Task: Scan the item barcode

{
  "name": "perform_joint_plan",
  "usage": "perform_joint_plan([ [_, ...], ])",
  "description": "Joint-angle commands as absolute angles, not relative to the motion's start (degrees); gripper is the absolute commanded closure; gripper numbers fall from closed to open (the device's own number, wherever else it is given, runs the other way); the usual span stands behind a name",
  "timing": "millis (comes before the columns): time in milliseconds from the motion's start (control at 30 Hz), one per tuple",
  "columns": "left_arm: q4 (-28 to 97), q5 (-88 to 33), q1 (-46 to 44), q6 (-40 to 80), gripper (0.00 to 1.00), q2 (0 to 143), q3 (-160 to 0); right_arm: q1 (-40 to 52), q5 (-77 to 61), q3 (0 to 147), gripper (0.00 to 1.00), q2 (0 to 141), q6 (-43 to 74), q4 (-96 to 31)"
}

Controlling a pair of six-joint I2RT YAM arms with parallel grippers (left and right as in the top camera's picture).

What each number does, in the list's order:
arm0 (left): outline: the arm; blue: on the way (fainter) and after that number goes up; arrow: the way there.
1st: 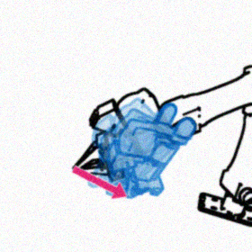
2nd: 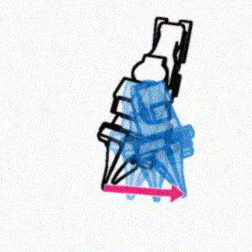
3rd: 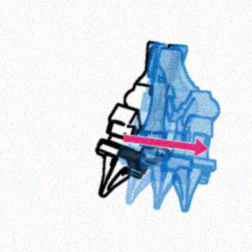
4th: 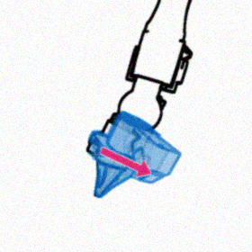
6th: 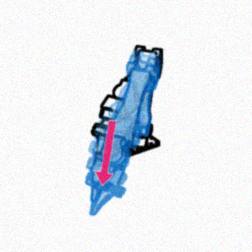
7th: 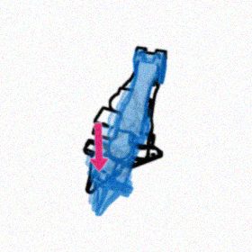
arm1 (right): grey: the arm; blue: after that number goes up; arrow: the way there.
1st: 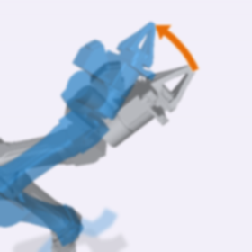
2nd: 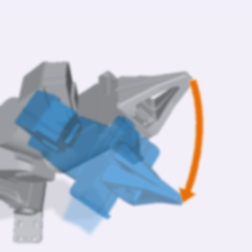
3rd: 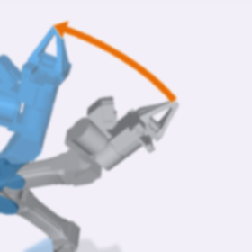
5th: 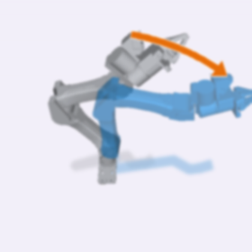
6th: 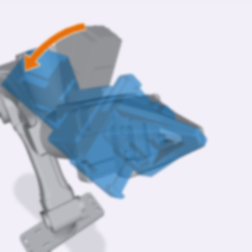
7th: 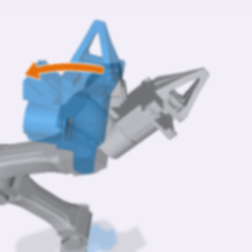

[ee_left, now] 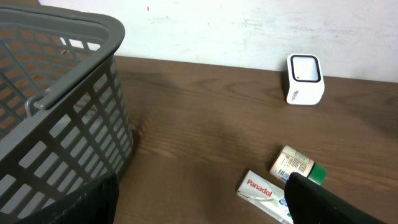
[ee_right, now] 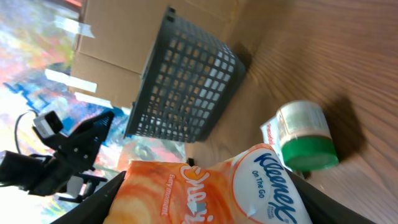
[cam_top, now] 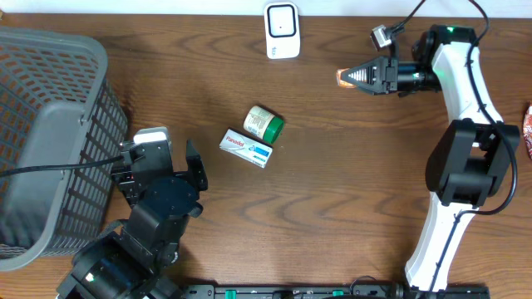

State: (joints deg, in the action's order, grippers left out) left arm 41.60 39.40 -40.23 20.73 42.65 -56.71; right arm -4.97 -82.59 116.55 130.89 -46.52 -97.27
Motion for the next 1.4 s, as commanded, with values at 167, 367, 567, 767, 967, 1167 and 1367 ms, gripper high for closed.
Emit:
perform_joint_plan([
  [167, 41.6, 40.5, -40.2, 20.2, 0.14, 42.6, -57.0, -4.8, -72.7, 117.3, 0.32, 130.8, -47.1, -97.3],
  [367, 41.6, 40.5, -40.2, 20.2, 0.14, 42.6, -57.0, -1.8, -69.9, 117.3, 0.32, 130.8, -53.8, -97.3],
  [567, 41.6, 40.5, -40.2, 20.2, 0.14, 42.6, -57.0, 2.1, -72.0, 117.3, 0.34, 130.8, -53.2, -97.3],
  [767, 41.6, 40.5, -40.2, 20.2, 0.14, 42.6, -57.0, 7.5, -72.2, 117.3, 0.35, 130.8, -45.9, -97.3],
  [967, 41.6, 40.5, -40.2, 20.2, 0.14, 42.6, -57.0, 9.2, -65.1, 117.3, 0.36, 130.8, -37.5, -97.3],
  [1167, 41.6, 40.5, -40.2, 20.2, 0.14, 42.6, -57.0, 9.2, -56.4, 117.3, 0.35, 130.8, -23.3, -97.3],
  [1367, 41.6, 40.5, -40.2, 20.2, 0.14, 42.6, -57.0, 9.2, -49.8, 115.3, 0.34, 130.8, -12.5, -97.3],
])
